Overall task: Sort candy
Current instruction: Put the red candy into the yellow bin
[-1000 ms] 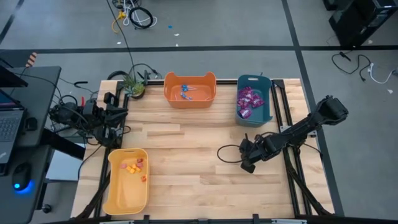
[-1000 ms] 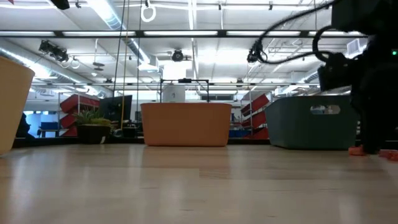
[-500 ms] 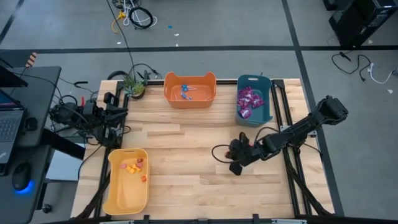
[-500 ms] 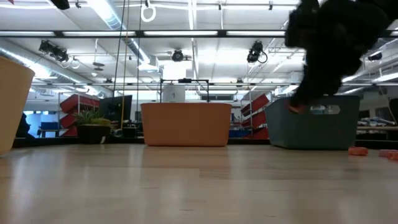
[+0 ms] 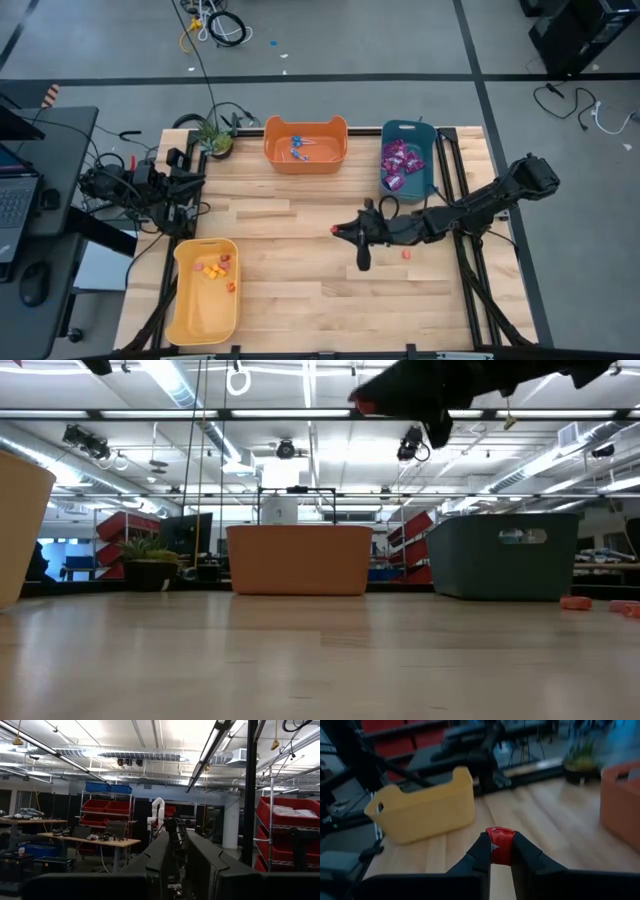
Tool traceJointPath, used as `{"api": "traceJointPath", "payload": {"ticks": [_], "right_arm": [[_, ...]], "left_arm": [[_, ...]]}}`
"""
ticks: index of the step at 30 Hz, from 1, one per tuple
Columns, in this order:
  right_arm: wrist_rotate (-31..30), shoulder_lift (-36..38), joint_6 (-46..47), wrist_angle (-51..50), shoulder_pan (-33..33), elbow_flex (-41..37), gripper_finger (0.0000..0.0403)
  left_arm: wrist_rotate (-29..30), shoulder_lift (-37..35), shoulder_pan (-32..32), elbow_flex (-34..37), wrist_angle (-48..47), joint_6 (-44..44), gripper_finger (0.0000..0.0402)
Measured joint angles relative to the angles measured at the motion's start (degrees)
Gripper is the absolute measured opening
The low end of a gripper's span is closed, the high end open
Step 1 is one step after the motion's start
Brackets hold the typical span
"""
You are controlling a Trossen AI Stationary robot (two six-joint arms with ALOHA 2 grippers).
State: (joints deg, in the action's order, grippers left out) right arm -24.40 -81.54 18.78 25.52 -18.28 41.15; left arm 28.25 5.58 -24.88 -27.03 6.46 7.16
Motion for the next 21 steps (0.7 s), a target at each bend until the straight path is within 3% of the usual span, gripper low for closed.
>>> {"api": "traceJointPath", "payload": {"ticks": [8,21], "right_arm": [[0.6,-3.7,-6.2,8.5,1.1,0.9,0.0041],[8.4,-18.5,-13.7,6.7,3.9,21.2,0.0039]], "left_arm": [[0.0,0.0,0.0,0.0,0.2,0.0,0.0067],[0.0,0.0,0.0,0.0,0.5,0.0,0.0067]]}}
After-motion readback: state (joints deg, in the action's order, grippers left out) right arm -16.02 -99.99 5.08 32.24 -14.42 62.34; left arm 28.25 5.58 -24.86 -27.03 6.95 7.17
